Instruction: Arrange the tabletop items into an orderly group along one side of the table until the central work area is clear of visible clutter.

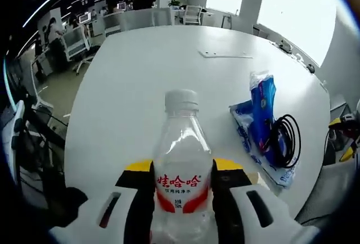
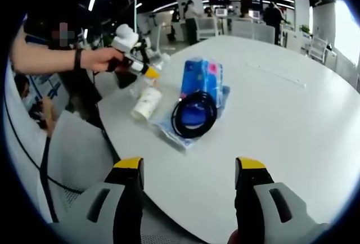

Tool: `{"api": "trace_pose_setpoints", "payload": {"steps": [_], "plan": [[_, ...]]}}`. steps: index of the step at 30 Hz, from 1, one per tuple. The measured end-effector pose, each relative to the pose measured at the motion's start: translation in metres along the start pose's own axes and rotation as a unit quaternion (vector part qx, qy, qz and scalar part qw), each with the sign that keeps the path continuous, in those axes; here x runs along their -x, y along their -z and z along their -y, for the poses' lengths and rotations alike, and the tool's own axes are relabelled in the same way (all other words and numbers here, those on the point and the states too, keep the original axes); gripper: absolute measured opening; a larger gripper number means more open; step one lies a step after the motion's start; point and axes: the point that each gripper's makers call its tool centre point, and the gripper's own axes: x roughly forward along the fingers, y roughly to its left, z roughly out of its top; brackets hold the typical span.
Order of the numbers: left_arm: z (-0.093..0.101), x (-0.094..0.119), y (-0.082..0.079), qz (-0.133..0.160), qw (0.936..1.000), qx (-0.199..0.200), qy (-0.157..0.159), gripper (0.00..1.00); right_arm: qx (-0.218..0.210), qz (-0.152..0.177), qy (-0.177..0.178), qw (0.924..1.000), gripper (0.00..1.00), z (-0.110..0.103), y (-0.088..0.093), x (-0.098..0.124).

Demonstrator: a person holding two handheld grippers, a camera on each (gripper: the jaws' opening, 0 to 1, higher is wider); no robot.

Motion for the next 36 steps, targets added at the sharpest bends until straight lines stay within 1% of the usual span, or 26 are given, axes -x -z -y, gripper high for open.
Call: {"api": "trace_pose_setpoints", "payload": {"steps": [9,17,22,27,30,36], "plan": [[-0.003,0.011,-0.002,0.014,0.9998,0.003,-0.014,0.38,0.003,0.002,-0.003,1.0000,0.64,-0.002,-0.002,0.000],[-0.005,0.022,0.001,0.027,0.9992,0.011,-0.026,0.38,0.005,0.003,-0.003,1.0000,0.64,-0.004,-0.002,0.001],[-0.003,0.032,0.006,0.038,0.9987,0.007,-0.034,0.38,0.006,0.002,-0.004,1.0000,0.64,-0.005,-0.001,0.001],[-0.006,0.042,0.011,0.048,0.9978,0.015,-0.043,0.38,0.007,0.004,-0.006,0.9999,0.64,-0.009,-0.002,0.000],[-0.007,0.048,0.015,0.052,0.9974,0.020,-0.047,0.38,0.011,0.003,-0.007,0.9999,0.64,-0.010,-0.001,0.000],[-0.006,0.058,0.023,0.057,0.9968,0.017,-0.053,0.38,0.014,0.006,-0.010,0.9998,0.65,-0.014,-0.004,-0.002]]}}
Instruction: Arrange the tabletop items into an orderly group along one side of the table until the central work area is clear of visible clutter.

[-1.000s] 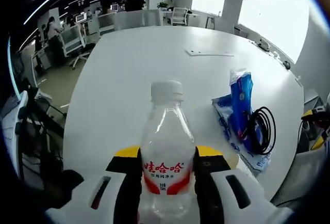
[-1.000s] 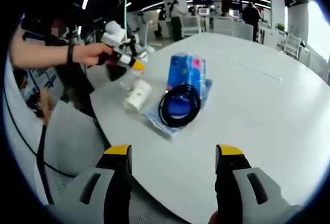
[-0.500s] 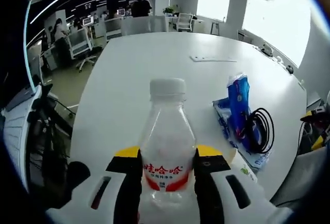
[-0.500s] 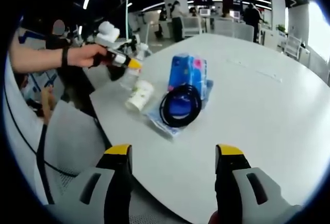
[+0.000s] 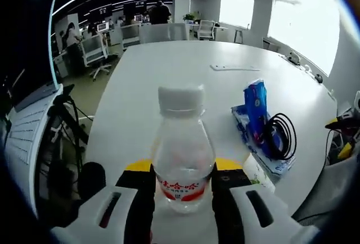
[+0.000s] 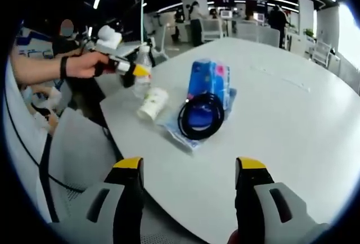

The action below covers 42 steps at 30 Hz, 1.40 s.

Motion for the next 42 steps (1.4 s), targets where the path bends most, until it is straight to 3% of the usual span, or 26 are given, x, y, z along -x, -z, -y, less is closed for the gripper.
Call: {"api": "trace_pose_setpoints", "payload": {"steps": [21,30,34,37,42], "plan": [[0.003,0.019,0.024,-0.004,0.9997,-0.018,-0.015,0.38,-0.005,0.010,0.006,0.9999,0.64,0.005,-0.005,0.003],[0.004,0.018,0.023,-0.002,0.9996,-0.013,-0.024,0.38,-0.010,0.013,0.005,0.9999,0.64,0.002,-0.005,0.005],[0.004,0.018,0.023,0.001,0.9999,-0.003,-0.016,0.40,-0.020,0.020,0.005,0.9996,0.64,0.002,-0.007,0.006],[0.005,0.016,0.022,0.001,0.9999,-0.004,-0.011,0.47,-0.020,0.020,0.006,0.9996,0.64,0.002,-0.007,0.007],[0.007,0.013,0.019,0.007,0.9999,-0.008,-0.004,0.46,-0.020,0.018,0.009,0.9996,0.64,0.002,-0.005,0.009]]}}
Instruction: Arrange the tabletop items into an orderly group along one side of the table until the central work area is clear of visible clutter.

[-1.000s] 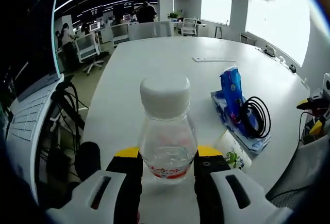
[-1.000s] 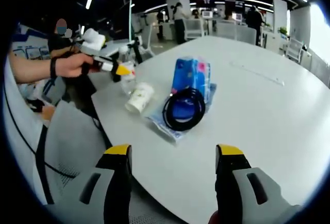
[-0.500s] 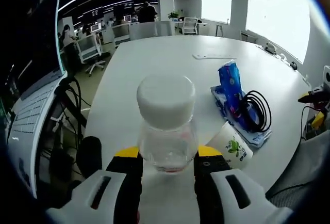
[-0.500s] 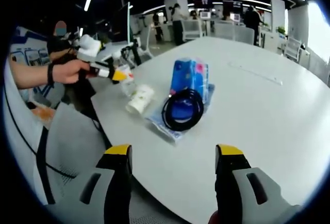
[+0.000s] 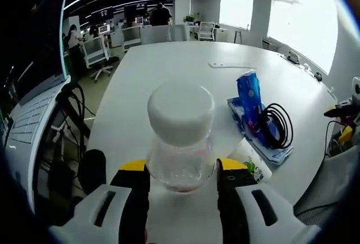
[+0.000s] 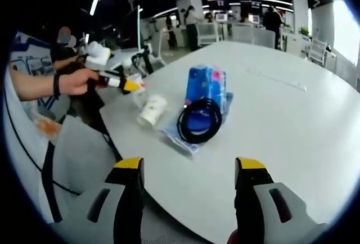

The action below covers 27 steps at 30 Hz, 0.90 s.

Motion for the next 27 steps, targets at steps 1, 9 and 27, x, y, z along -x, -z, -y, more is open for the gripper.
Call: {"api": "trace_pose_setpoints", "payload": {"steps": [1,9,27], "plan": [[0.000,-0.001,0.000,0.000,1.0000,-0.001,0.000,0.45,0.000,0.000,0.001,1.0000,0.64,0.000,0.000,0.001],[-0.005,-0.006,-0.002,0.016,0.9998,0.007,-0.008,0.41,-0.003,-0.004,0.006,1.0000,0.64,0.001,0.004,0.004],[-0.019,-0.028,-0.039,0.033,0.9990,0.012,-0.027,0.39,-0.011,-0.014,0.013,0.9998,0.63,0.008,0.009,0.004]]}}
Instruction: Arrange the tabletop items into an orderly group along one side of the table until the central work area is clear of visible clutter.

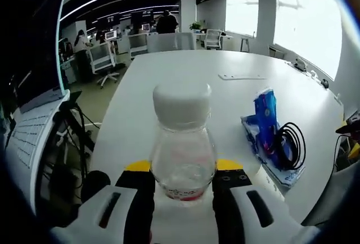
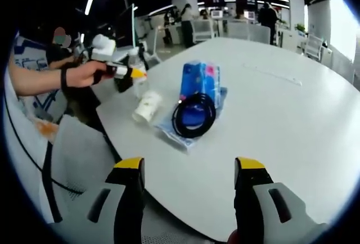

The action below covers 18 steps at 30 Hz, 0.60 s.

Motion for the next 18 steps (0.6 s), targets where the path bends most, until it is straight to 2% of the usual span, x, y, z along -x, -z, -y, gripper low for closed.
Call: {"api": "trace_pose_setpoints", "payload": {"steps": [9,18], "plan": [[-0.004,-0.021,-0.021,0.013,0.9997,0.018,-0.010,0.39,-0.003,-0.014,-0.003,0.9999,0.63,0.002,0.007,0.000],[-0.005,-0.046,-0.032,0.020,0.9993,0.024,-0.019,0.39,-0.008,-0.026,0.000,0.9996,0.63,0.014,0.013,0.005]]}}
